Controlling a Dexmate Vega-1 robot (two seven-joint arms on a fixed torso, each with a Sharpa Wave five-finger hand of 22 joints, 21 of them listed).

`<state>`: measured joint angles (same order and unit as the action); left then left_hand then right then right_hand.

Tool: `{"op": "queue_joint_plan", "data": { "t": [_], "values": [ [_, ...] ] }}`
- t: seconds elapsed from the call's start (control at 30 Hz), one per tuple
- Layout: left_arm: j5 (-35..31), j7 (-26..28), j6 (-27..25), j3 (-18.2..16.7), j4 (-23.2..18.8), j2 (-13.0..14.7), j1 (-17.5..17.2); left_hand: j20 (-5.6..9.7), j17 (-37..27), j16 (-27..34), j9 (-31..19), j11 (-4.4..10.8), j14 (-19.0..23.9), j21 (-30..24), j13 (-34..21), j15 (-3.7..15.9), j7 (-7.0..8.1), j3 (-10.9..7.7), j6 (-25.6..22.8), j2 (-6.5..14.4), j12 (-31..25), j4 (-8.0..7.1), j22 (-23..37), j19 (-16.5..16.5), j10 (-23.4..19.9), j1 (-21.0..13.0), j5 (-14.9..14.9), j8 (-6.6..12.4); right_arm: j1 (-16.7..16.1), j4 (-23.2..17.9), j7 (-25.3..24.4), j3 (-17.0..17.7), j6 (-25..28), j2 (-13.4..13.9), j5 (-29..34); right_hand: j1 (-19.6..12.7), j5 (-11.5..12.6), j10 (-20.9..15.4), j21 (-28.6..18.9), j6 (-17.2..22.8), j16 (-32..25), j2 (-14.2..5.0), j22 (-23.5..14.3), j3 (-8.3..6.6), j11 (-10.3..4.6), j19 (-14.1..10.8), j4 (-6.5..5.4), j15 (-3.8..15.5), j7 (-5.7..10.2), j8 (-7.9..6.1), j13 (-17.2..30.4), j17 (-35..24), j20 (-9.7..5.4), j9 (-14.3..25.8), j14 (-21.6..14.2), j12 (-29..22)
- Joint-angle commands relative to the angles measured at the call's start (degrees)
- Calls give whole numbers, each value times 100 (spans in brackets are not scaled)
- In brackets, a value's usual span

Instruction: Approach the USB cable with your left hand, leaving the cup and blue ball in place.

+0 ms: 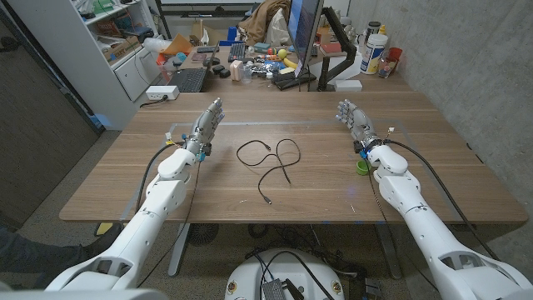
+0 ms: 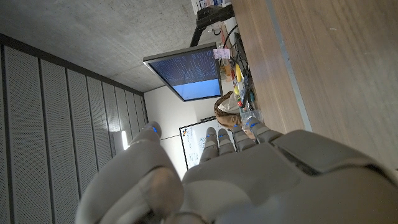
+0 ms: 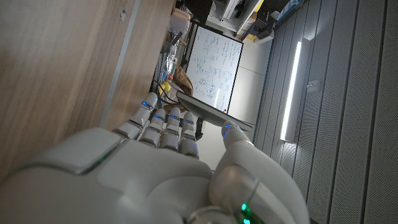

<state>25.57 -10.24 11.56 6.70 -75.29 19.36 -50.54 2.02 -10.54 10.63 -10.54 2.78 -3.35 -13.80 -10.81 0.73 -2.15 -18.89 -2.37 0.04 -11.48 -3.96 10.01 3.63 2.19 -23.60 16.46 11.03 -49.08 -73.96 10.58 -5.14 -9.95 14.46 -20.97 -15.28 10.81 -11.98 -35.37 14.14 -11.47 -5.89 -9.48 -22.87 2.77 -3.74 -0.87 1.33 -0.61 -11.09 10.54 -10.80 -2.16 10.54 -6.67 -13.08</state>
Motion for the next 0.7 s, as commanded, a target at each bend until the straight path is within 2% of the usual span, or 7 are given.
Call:
{"op": "queue_joint_plan", "data": {
  "t": [0.03,0.7],
  "values": [
    [-228,-167,-12,-266,-181,-183,-89,94,-15,33,-11,33,-7,26,-25,-14,-3,-45,-2,24,-35,13,32,40,-10,-60,48,26,-16,25,236,313,63,-293,343,-42,28,-31,18,44,-25,-46,-30,-24,-13,-62,40,-8,3,-20,10,-25,-211,29,-51,18],
    [-655,-185,22,-204,-466,-185,-120,55,-14,45,-12,65,38,52,-25,-8,4,-40,-80,44,-49,18,34,33,-66,-81,55,54,44,163,468,553,-49,-418,464,-30,25,-39,80,40,-15,-54,-32,-20,-1,-83,56,-29,14,-12,9,-17,-205,29,-57,29]
  ]
}}
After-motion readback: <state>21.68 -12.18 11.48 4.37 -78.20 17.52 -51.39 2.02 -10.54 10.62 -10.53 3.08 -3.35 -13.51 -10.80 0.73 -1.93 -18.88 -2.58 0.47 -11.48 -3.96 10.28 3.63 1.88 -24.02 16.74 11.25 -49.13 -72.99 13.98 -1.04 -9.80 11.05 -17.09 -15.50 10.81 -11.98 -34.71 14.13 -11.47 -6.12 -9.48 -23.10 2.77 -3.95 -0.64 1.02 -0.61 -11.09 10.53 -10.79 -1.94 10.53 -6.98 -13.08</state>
